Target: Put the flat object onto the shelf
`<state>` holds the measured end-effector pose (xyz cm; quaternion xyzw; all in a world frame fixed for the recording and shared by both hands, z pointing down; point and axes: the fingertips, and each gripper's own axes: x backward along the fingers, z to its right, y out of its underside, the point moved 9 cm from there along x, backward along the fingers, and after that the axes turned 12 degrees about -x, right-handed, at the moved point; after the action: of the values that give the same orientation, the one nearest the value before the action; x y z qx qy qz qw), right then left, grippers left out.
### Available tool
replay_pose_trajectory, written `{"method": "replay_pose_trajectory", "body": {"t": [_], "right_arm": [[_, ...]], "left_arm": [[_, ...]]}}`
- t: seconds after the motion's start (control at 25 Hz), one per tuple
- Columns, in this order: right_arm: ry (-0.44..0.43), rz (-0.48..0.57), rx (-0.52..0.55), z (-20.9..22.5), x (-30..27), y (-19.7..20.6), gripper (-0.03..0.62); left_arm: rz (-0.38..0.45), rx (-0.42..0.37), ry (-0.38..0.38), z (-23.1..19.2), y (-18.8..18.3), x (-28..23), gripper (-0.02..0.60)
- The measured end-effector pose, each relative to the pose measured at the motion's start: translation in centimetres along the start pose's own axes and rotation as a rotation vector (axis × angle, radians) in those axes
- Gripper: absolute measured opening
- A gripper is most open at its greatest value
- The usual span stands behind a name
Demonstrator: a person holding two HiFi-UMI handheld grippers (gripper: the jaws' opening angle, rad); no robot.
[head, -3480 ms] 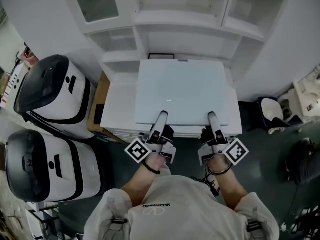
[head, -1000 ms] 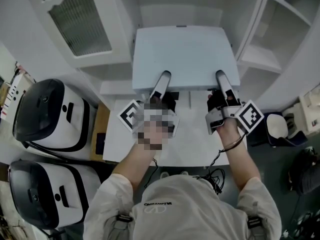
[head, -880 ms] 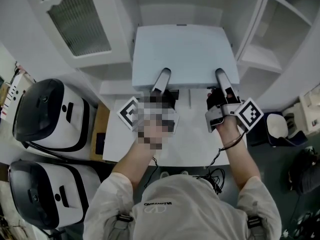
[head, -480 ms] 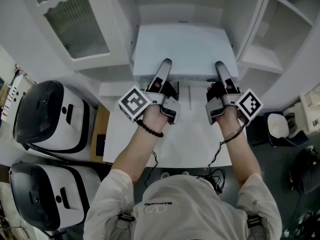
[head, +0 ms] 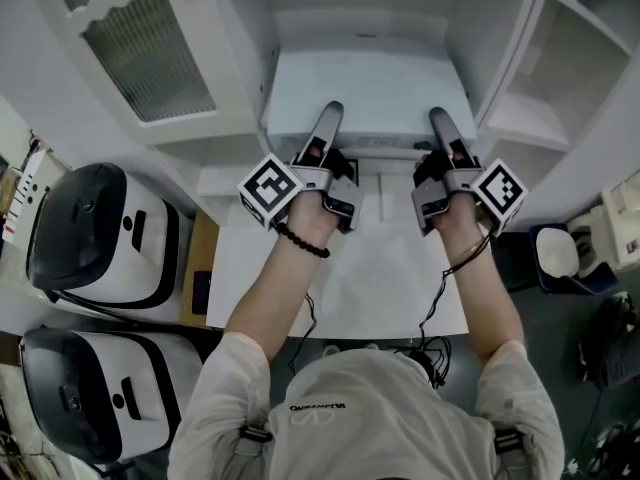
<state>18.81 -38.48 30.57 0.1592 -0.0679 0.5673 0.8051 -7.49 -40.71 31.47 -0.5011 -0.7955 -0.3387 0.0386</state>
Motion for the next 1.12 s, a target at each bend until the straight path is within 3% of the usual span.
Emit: {"method": "replay_pose_trajectory", "body": {"t": [0.16, 0.36, 0.6, 0.76, 0.84, 0.92, 1.08, 1.12], "right_arm": [[-0.001, 0.001, -0.008, 0.0, -0.4, -0.3, 0.365], [-0.010, -0.017, 0.014, -0.1, -0.6, -0.2, 0.367], [-0.057, -0.069, 0.125, -1.0, 0.6, 0.9, 0.391], [-0.070, -0.031, 0.223, -1.6, 3.5, 1.5, 0.390], [-0.053, -0.007, 0.297, -1.9, 5.3, 1.9, 0.383], [-0.036, 0.002, 0.463, -2.7, 6.8, 2.6, 0.319], [-0.066, 0.022, 0.832, -5.0, 7.7, 4.6, 0.103], [-0.069, 0.023, 0.882, -5.4, 7.6, 4.9, 0.084]], "left_arm": [[-0.008, -0.018, -0.015, 0.2, 0.0, 0.0, 0.336], [0.002, -0.018, 0.025, 0.5, 0.0, -0.3, 0.351], [0.005, -0.053, 0.031, 0.7, 0.1, 0.5, 0.387], [0.013, -0.097, 0.015, 1.0, 0.5, 2.9, 0.388], [-0.020, -0.204, -0.029, 1.4, 0.6, 5.0, 0.387], [-0.063, -0.418, -0.069, 2.5, 0.5, 6.5, 0.361], [-0.064, -0.772, -0.032, 5.5, 0.1, 6.7, 0.147], [-0.069, -0.837, -0.039, 5.9, 0.1, 6.5, 0.117]]}}
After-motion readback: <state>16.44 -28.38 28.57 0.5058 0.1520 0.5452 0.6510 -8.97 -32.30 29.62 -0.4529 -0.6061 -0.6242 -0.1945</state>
